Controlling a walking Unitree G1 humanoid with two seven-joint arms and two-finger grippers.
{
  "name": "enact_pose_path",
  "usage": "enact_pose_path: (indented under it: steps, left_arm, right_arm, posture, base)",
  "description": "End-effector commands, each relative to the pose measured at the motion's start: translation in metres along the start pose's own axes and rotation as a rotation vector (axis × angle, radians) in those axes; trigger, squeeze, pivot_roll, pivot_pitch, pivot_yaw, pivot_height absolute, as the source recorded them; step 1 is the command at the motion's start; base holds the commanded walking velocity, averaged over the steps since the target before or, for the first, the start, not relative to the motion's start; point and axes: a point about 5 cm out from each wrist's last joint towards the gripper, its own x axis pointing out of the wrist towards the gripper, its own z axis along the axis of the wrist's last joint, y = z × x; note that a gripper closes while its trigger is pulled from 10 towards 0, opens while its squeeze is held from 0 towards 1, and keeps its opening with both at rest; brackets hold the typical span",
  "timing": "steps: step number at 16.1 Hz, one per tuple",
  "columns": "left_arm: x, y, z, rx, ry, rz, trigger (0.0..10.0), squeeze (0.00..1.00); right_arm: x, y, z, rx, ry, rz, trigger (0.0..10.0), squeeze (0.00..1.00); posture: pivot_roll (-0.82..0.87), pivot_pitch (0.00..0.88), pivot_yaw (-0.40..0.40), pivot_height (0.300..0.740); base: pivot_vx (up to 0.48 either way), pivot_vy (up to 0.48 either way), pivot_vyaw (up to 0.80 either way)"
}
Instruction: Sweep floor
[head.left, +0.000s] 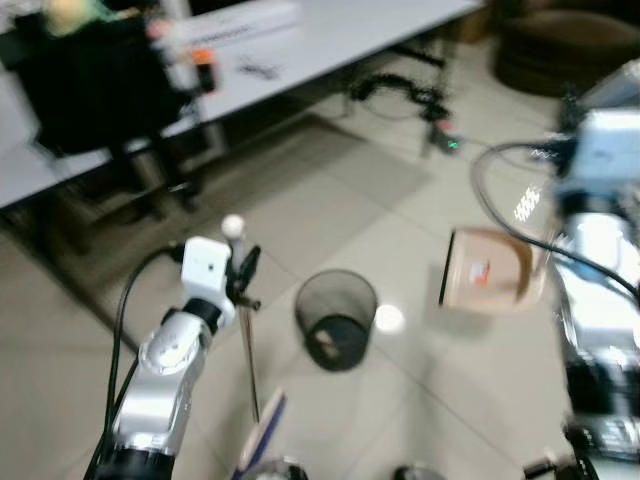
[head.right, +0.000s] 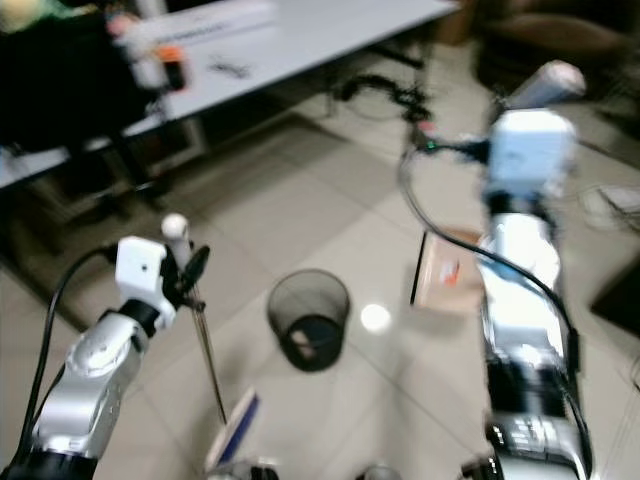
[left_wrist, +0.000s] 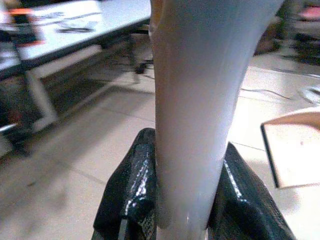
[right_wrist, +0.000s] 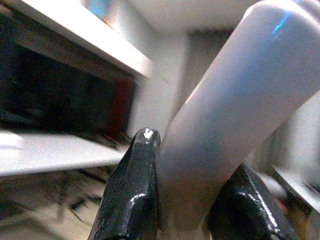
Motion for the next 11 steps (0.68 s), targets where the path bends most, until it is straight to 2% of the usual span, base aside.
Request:
enact_pose_path:
  steps: [1,2,3,5,8,9,11]
  left_arm:
    - [0.004,-0.001,0.008,0.003,-0.027,-0.021,10.0,0.0]
    - [0.004,-0.001,0.009,0.006,-0.023,-0.021,10.0,0.0]
    - [0.004,0.0,0.009,0.006,-0.022,-0.02,10.0,0.0]
    - [0.005,0.001,0.011,-0.006,-0.023,-0.008,10.0,0.0]
    - [0.008,0.0,0.013,-0.017,-0.027,-0.003,10.0,0.0]
    - [0.01,-0.001,0.013,0.007,-0.04,0.007,10.0,0.0]
    - [0.011,-0.001,0.013,0.001,-0.052,0.018,10.0,0.0]
  right_arm:
    - [-0.006,0.004,-0.005,0.045,0.065,0.011,10.0,0.0]
    - [-0.015,0.011,-0.014,0.063,0.14,0.016,10.0,0.0]
    - [-0.018,0.015,-0.018,0.075,0.166,0.02,10.0,0.0]
    - [-0.03,0.026,-0.025,0.046,0.254,0.017,10.0,0.0]
    - [-0.039,0.03,-0.027,0.017,0.299,0.041,10.0,0.0]
    - [-0.043,0.03,-0.028,0.034,0.318,0.046,10.0,0.0]
    - [-0.046,0.034,-0.03,0.089,0.348,0.045,10.0,0.0]
  posture:
    - [-0.03,0.076,0.093,0.74]
    - [-0.03,0.076,0.092,0.74]
    - [-0.03,0.078,0.088,0.74]
    - [-0.03,0.081,0.086,0.74]
    - [-0.04,0.084,0.09,0.74]
    - [-0.04,0.088,0.093,0.74]
    - [-0.05,0.092,0.092,0.74]
  base:
    - [0.0,0.0,-0.8]
    - [0.0,0.0,-0.8]
    - [0.0,0.0,-0.8]
    - [0.0,0.0,-0.8]
    - [0.0,0.0,-0.8]
    - [0.0,0.0,-0.8]
    - [0.0,0.0,-0.8]
